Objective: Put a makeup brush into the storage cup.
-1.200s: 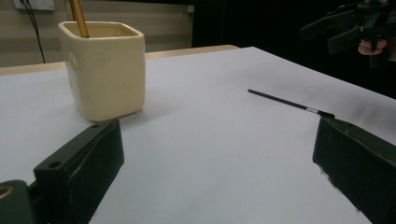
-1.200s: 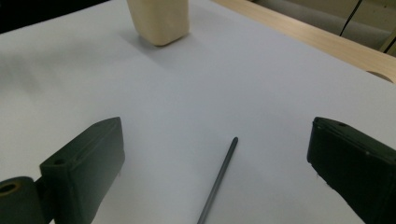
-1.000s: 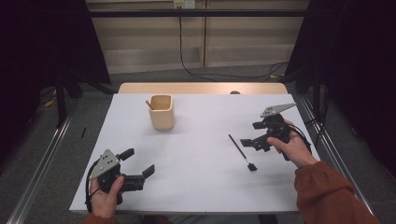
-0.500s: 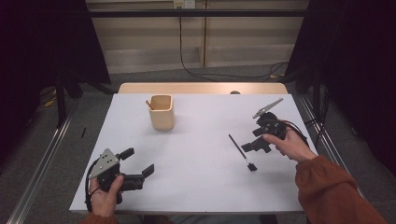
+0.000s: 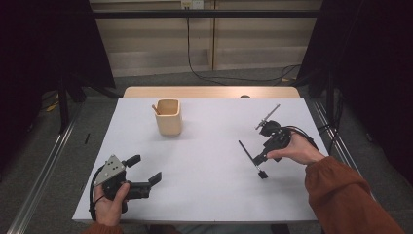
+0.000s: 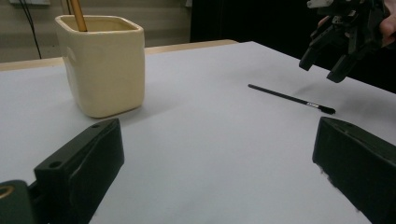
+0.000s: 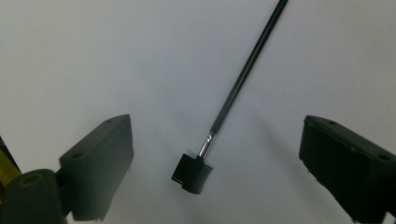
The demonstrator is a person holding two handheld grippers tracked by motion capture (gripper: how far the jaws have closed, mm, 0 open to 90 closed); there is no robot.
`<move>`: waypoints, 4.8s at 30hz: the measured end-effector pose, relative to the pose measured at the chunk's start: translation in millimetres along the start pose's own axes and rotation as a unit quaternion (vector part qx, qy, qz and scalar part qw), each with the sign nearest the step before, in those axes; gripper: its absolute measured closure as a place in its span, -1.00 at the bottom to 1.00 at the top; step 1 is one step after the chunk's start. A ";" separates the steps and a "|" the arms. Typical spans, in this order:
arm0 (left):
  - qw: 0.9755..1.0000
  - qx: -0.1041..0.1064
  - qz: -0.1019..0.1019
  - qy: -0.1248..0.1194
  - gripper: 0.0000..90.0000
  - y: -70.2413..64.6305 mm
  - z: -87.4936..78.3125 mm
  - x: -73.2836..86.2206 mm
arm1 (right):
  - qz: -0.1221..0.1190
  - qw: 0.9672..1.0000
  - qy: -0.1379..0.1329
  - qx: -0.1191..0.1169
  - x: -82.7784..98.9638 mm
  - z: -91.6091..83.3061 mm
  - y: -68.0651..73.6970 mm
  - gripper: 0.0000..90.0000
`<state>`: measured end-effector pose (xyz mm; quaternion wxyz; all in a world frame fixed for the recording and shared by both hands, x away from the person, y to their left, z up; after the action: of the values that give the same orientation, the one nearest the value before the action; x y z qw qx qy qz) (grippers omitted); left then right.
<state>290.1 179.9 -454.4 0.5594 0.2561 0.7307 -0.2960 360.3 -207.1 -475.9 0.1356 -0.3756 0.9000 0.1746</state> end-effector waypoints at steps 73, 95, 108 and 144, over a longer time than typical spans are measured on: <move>1.000 0.007 0.018 0.019 -0.95 -1.0 0.5 3.2 | 0.012 0.999 0.037 0.017 6.2 31.7 -3.4 0.92; 1.000 0.006 0.018 0.014 -0.95 0.1 0.2 1.9 | 0.028 0.993 -0.111 0.000 -3.3 2.1 -3.7 0.92; 1.000 0.000 0.013 0.018 -0.95 1.8 -0.3 2.0 | 0.009 0.977 -0.212 -0.005 -7.7 -12.5 -5.7 0.92; 1.000 -0.010 0.012 0.007 -0.96 4.3 -3.0 0.5 | -0.038 0.909 -0.414 -0.029 -18.0 -59.9 14.4 0.91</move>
<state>291.0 185.1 -454.9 0.5603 0.2618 0.7342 -0.2801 355.4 -211.3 -412.0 0.4920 -0.3072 0.7425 0.3351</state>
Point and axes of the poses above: each handheld gripper's, and its own axes: z roughly forward along the jaws, x roughly out of its underside, y roughly to its left, the point moved 7 cm from there along z, roughly forward along the jaws, and after that the axes turned 6 degrees about -y, right-handed, at the moved point
